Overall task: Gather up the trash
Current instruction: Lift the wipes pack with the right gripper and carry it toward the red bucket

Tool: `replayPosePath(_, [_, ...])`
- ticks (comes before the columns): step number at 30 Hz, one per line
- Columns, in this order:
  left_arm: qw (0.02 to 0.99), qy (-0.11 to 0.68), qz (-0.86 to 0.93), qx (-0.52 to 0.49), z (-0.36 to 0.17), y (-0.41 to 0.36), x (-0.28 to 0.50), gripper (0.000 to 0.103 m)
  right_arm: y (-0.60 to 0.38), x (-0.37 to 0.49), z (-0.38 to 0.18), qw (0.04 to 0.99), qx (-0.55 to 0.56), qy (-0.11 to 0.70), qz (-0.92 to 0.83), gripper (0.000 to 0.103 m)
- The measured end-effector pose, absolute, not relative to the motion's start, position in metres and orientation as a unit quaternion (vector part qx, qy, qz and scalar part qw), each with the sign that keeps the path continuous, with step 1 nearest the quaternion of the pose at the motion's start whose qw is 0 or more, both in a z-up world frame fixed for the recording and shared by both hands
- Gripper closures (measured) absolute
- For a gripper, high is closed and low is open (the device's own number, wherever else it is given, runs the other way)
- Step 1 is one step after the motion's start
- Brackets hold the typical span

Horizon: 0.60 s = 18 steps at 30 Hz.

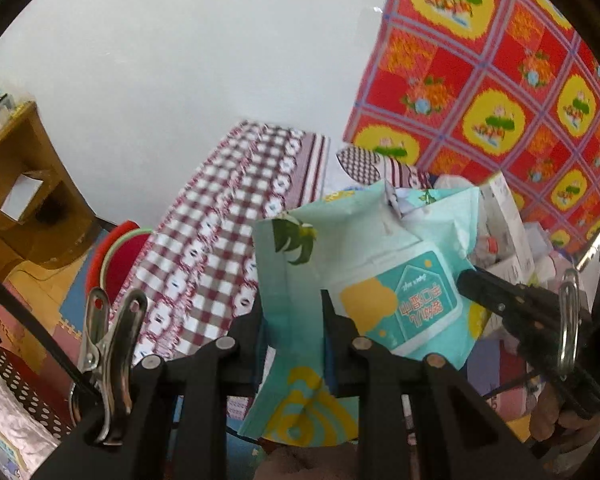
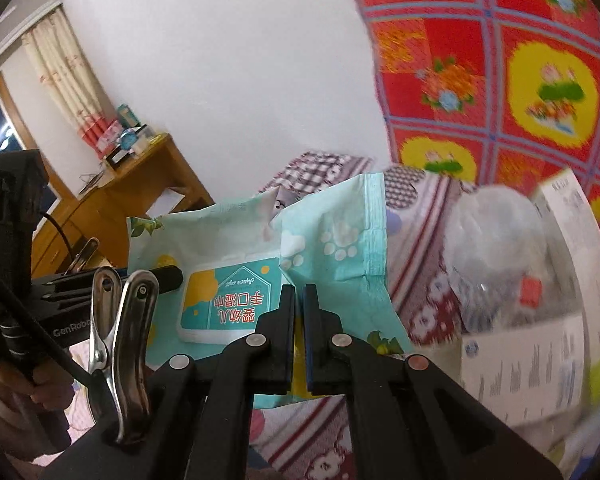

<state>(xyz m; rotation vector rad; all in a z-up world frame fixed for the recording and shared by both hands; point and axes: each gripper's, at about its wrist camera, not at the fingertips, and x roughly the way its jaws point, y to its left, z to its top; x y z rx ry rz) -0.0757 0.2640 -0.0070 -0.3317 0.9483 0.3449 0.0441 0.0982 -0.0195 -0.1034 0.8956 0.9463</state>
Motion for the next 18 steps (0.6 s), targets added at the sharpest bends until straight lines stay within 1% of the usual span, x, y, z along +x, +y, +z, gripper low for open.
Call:
replayPosePath(4, [0.862, 0.437, 0.185, -0.179, -0.001, 0.279, -0.083, 0.080, 0.125, 0.042, -0.013, 0.781, -0.061, 0.413, 0.464, 0.098])
replayPosePath(10, [0.859, 0.414, 0.233, -0.192, 0.009, 0.311, -0.105, 0.080, 0.186, 0.030, -0.005, 0.765, -0.111, 0.391, 0.500, 0.098])
replayPosePath(18, [0.851, 0.394, 0.283, -0.204, 0.009, 0.384, -0.132, 0.080, 0.295, 0.025, -0.013, 0.739, -0.154, 0.385, 0.531, 0.098])
